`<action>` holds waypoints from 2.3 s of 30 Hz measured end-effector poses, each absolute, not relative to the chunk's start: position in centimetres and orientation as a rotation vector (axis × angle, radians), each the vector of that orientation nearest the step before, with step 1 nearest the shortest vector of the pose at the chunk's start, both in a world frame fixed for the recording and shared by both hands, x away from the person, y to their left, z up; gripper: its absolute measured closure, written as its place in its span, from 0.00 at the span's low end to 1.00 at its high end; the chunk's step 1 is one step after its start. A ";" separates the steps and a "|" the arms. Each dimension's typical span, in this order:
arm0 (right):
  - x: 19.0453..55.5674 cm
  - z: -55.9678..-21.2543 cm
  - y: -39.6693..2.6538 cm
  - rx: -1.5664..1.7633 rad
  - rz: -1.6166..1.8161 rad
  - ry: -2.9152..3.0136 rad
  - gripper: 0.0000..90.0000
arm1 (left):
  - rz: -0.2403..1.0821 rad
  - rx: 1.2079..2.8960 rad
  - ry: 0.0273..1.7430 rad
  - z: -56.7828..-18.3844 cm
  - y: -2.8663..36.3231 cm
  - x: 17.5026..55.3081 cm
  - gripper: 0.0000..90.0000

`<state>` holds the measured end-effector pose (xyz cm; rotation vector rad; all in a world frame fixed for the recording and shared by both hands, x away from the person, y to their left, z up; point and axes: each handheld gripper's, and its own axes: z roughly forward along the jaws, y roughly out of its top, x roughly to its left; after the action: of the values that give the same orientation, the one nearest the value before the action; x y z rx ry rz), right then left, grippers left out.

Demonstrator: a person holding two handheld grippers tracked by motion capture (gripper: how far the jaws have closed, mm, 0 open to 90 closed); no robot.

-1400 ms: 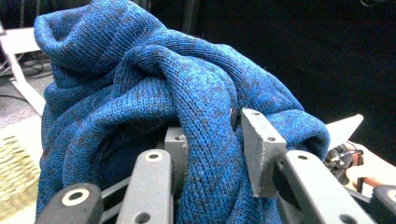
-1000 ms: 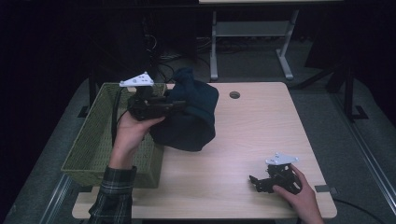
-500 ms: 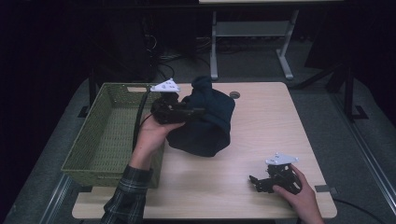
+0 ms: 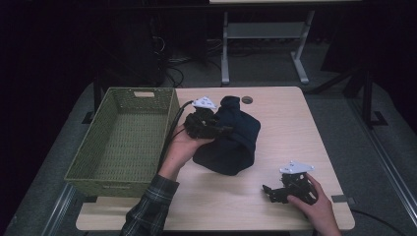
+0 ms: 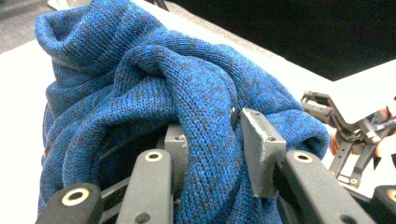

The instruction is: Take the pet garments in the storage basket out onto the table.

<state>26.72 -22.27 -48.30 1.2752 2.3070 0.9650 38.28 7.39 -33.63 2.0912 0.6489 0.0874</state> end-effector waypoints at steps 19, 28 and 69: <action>26.7 -48.3 -22.3 1.280 0.963 2.309 0.00 | 0.013 2.236 0.677 -40.2 3.3 39.7 0.73; 26.7 -48.3 -22.3 1.280 0.964 2.308 0.00 | 0.037 2.330 0.664 -42.5 1.5 40.3 0.72; 26.7 -48.3 -22.3 1.274 0.965 2.308 0.00 | 0.136 2.361 0.654 -41.7 0.8 40.0 0.15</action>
<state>26.69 -22.27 -48.30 1.2735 2.3082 0.9647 40.05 0.75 -41.73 2.3615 0.6542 0.1364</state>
